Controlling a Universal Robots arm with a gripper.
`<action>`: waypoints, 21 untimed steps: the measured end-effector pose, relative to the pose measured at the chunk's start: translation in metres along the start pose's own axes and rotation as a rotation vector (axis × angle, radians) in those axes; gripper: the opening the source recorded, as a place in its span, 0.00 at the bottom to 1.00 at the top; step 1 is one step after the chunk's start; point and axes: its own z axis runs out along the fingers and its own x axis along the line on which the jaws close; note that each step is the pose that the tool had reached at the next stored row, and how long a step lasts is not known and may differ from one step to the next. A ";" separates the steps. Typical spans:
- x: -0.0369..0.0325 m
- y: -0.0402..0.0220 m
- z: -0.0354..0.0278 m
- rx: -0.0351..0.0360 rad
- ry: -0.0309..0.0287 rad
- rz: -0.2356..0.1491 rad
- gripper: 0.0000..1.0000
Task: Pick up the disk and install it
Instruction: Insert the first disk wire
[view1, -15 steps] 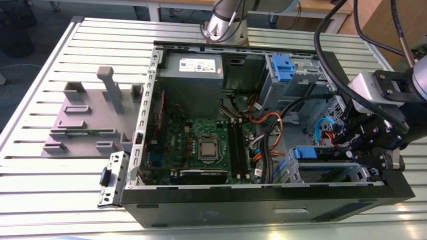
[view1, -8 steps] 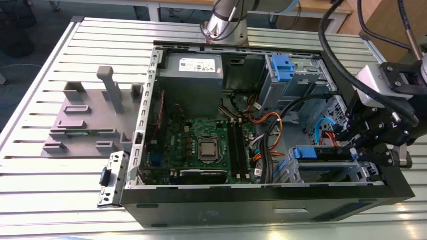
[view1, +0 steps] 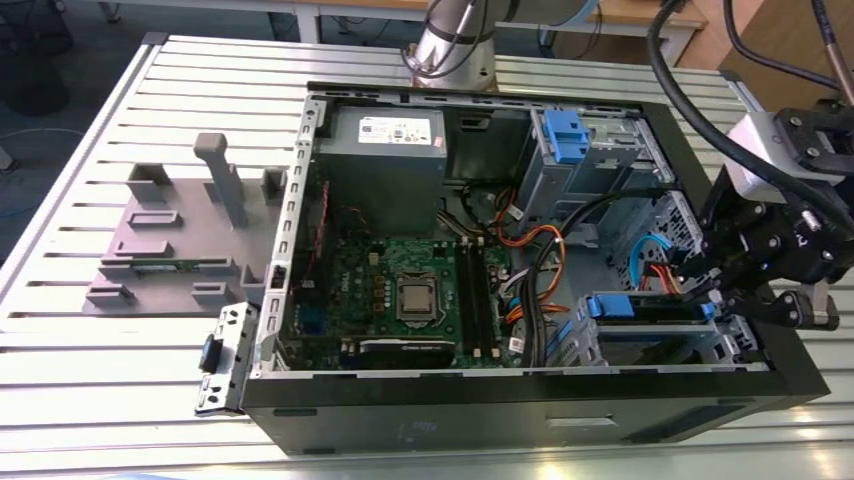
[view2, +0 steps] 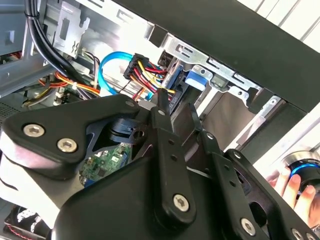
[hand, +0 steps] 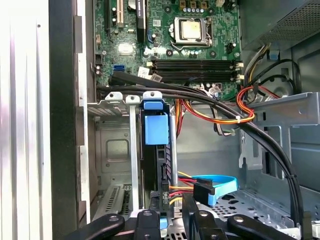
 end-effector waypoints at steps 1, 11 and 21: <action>-0.0001 0.0000 -0.0007 0.0000 -0.0002 0.000 0.32; -0.0010 0.0005 -0.0081 -0.0001 -0.0014 0.000 0.32; 0.0035 -0.0004 0.0046 -0.0042 -0.0153 0.000 0.11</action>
